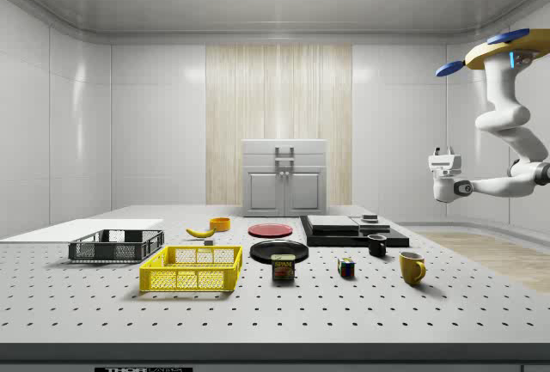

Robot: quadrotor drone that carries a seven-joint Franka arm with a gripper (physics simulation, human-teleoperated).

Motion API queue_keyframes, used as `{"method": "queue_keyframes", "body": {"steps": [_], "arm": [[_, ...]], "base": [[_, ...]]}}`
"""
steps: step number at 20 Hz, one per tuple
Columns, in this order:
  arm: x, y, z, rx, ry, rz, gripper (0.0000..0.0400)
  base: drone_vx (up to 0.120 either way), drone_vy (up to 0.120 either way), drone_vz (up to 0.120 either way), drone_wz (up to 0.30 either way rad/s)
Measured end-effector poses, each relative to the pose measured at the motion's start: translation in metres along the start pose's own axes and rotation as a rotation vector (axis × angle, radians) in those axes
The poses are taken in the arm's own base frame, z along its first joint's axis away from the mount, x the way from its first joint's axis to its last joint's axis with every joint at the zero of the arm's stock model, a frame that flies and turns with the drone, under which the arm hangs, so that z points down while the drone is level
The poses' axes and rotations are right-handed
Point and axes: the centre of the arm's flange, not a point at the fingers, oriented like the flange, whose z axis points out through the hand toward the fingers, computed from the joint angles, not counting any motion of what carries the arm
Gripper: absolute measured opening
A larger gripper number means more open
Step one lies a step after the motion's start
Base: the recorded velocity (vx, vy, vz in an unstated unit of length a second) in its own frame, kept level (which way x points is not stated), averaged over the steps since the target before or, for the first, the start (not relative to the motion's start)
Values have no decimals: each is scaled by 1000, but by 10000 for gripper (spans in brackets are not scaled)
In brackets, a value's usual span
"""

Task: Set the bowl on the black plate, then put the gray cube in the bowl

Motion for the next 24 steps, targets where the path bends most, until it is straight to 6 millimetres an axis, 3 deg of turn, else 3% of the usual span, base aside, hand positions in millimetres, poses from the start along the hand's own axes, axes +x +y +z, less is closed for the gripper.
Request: {"method": "queue_keyframes", "body": {"steps": [9,12,24], "arm": [[-2,2,-61,5,5,0,400],[-1,1,-75,7,7,0,400],[0,0,-92,13,13,0,400]], "base": [[0,0,0,0],[93,-120,0,0],[120,-120,0,0]]}}
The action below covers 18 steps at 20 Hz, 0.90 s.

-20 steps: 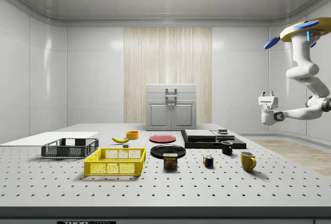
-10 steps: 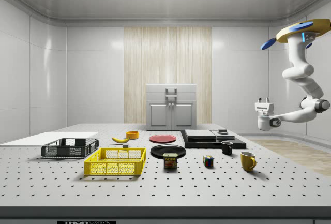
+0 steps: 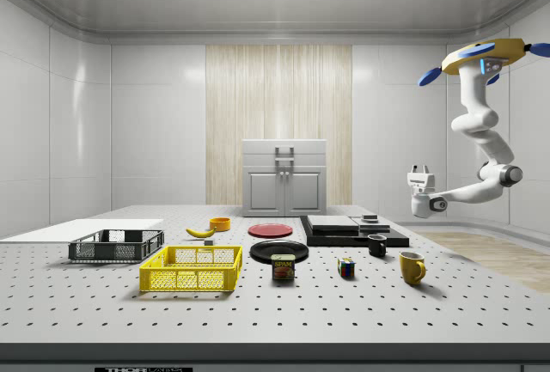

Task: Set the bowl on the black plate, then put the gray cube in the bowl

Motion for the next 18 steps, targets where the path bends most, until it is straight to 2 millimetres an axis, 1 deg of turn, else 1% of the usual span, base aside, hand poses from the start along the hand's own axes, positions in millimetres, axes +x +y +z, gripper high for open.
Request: {"method": "queue_keyframes", "body": {"steps": [18], "arm": [[-1,1,-1,7,13,0,400]], "base": [[120,-120,0,0]]}}
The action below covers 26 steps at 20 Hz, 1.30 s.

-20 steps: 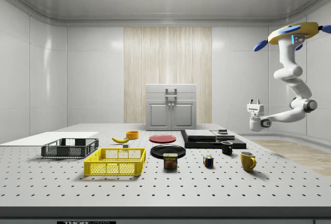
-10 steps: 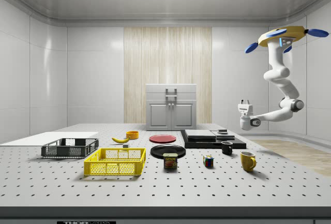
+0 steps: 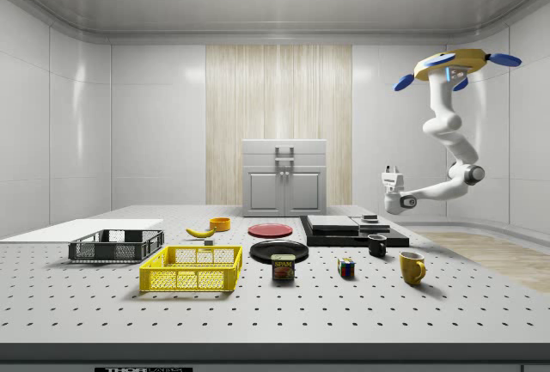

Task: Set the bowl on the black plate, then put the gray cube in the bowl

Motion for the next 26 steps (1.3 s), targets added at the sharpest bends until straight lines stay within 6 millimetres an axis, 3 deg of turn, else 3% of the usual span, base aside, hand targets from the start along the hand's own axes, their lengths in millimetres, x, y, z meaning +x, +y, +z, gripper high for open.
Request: {"method": "queue_keyframes", "body": {"steps": [9,19,26], "arm": [[-2,-1,0,-6,16,0,400],[-8,-6,1,-64,85,-1,400],[-26,-23,6,-235,262,-4,400]], "base": [[120,-120,0,0],[120,0,0,0],[120,0,0,0]]}}
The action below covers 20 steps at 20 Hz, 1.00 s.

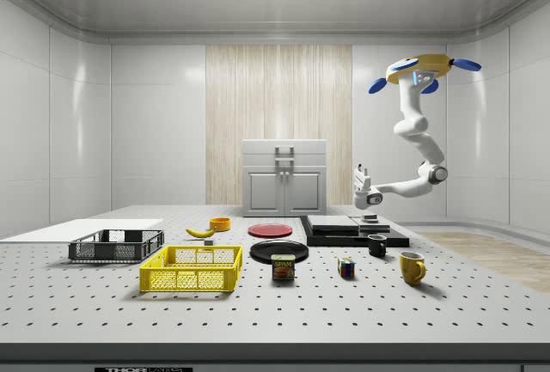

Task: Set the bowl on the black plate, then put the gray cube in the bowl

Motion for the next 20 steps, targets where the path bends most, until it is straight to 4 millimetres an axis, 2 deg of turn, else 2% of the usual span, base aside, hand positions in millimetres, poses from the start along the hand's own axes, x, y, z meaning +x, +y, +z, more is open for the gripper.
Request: {"method": "queue_keyframes", "body": {"steps": [3,6,8,11,15,17,20], "arm": [[-16,-16,3,-158,161,-5,400],[-38,-37,16,-401,404,-12,400],[-54,-53,36,-613,616,-18,400],[-70,-67,82,-977,979,-28,400],[-66,-61,141,-1414,1412,-40,400],[-58,-53,160,-1572,1569,-46,400],[-47,-42,177,-1735,1731,-54,400]], "base": [[120,0,0,0],[120,0,0,0],[120,0,0,0],[120,0,0,0],[120,0,0,0],[120,0,0,0],[120,0,-40,0]]}}
